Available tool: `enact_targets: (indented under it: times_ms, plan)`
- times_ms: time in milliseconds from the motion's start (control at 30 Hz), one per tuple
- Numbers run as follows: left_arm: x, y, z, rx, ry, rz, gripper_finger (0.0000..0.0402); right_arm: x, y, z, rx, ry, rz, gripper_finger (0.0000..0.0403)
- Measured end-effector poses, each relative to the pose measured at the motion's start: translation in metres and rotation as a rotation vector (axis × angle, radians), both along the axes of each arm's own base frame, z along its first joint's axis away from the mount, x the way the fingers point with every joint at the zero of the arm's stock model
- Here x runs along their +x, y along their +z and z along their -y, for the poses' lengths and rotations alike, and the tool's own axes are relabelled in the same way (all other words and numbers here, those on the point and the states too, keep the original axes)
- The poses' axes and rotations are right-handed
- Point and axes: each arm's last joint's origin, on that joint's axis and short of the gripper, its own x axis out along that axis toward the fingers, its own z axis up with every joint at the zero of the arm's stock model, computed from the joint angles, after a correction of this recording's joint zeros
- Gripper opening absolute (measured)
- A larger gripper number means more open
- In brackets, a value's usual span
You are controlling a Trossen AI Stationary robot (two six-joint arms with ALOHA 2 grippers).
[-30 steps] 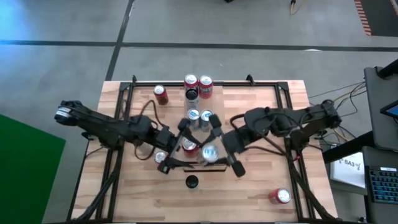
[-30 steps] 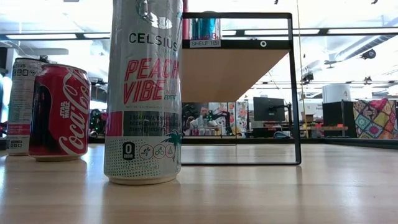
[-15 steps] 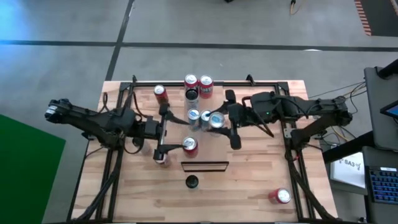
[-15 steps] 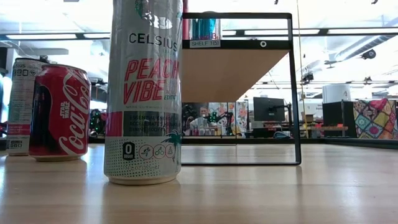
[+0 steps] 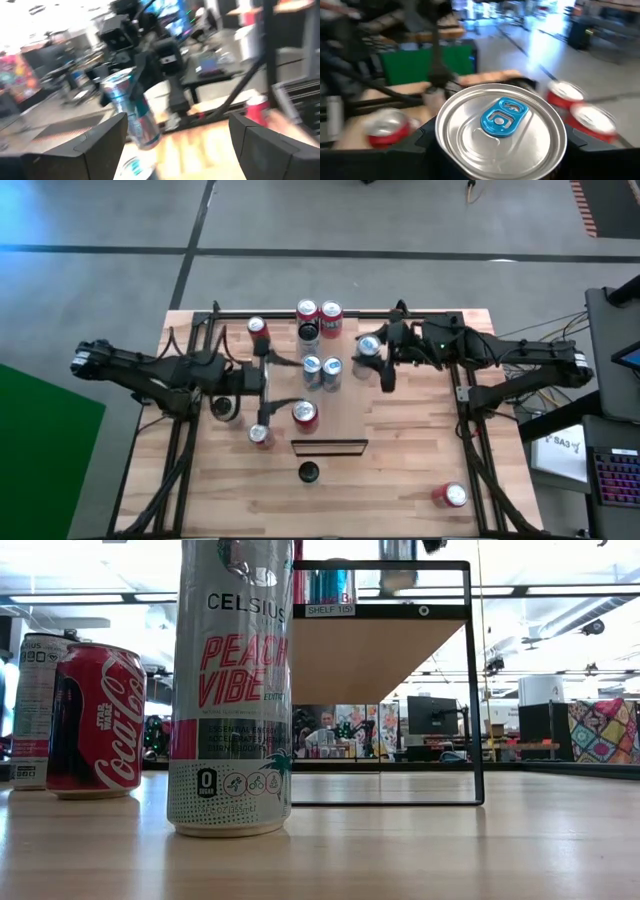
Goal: Place canned beverage on shelf
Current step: Put the blue soda can on the shelf aligned with the other blue soda cans
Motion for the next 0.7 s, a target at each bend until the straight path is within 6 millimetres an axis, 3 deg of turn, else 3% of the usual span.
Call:
enact_targets:
  times_ms: [300, 700]
  plan:
    - [0.006, -0.012, -0.031, 0.007, 0.132, -0.107, 0.0315, -0.001, -0.045, 0.018, 0.01, -0.101, 0.011, 0.0215]
    - [-0.004, -0.016, -0.042, 0.055, 0.158, -0.124, 0.0315, 0.0, -0.059, 0.015, 0.059, -0.133, 0.014, 0.0215]
